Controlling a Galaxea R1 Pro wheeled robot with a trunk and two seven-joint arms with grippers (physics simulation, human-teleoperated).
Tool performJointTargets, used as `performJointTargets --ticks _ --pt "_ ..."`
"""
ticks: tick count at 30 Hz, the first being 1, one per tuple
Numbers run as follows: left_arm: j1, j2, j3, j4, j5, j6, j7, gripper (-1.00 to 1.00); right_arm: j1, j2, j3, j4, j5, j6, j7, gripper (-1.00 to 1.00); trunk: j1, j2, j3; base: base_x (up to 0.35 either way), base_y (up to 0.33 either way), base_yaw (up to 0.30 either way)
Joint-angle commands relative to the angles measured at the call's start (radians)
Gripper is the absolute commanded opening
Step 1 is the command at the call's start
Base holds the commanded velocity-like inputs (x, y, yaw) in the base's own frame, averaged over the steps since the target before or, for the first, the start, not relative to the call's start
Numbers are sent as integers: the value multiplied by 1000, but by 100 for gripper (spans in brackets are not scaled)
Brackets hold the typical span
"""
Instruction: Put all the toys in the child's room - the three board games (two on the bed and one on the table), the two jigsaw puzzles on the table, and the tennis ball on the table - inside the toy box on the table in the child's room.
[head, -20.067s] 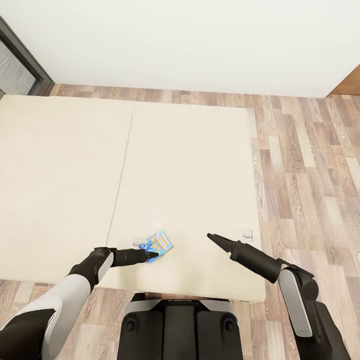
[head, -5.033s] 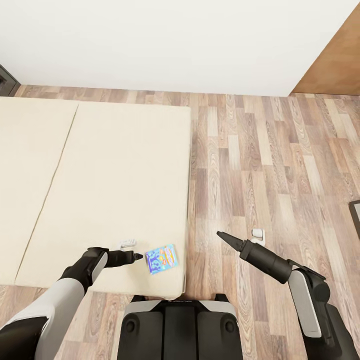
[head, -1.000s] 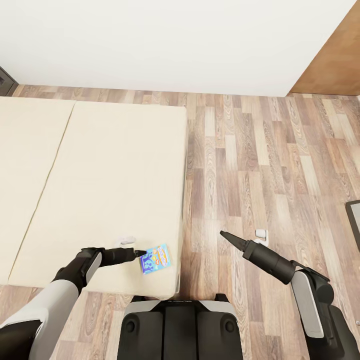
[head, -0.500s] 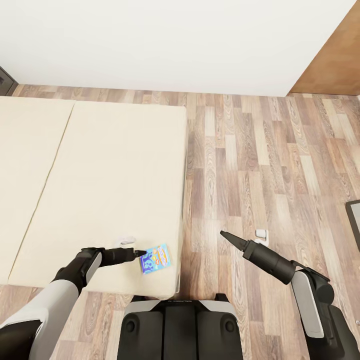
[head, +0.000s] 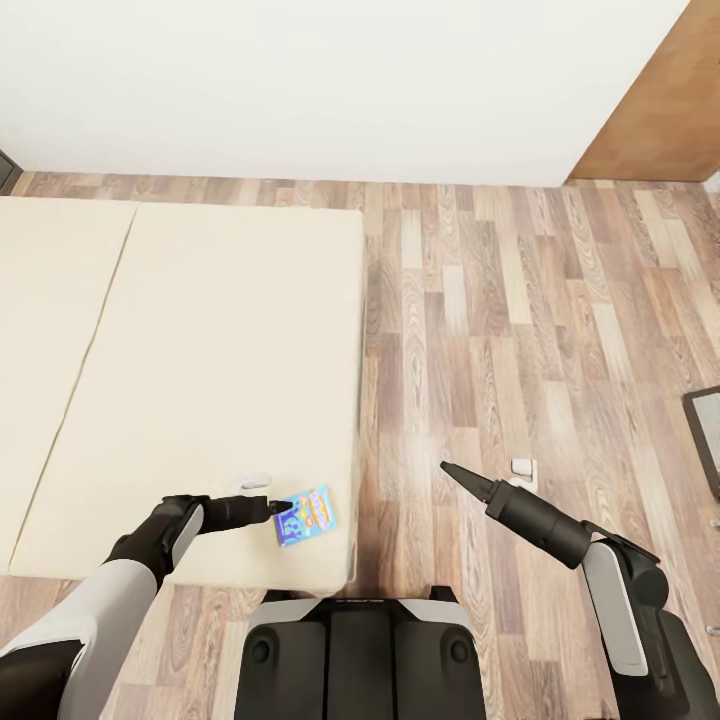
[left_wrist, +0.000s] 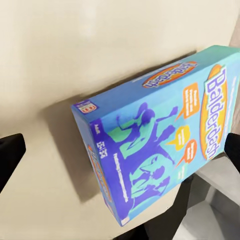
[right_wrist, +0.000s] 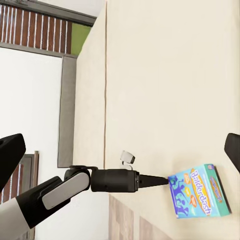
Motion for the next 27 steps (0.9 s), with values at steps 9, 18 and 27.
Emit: performJointTargets --ticks 9,18,27 --pt "0 0 5 -1 -1 9 -5 100 0 0 -2 0 -2 6 2 100 0 -1 -1 -13 0 -11" --pt "0 0 5 -1 -1 10 -5 100 0 0 -1 0 -2 5 2 100 0 -1 -1 -18 -57 -1" --pt "0 0 6 -1 -1 10 -5 100 0 0 0 0 -2 5 1 100 0 -1 -1 -3 -10 -30"
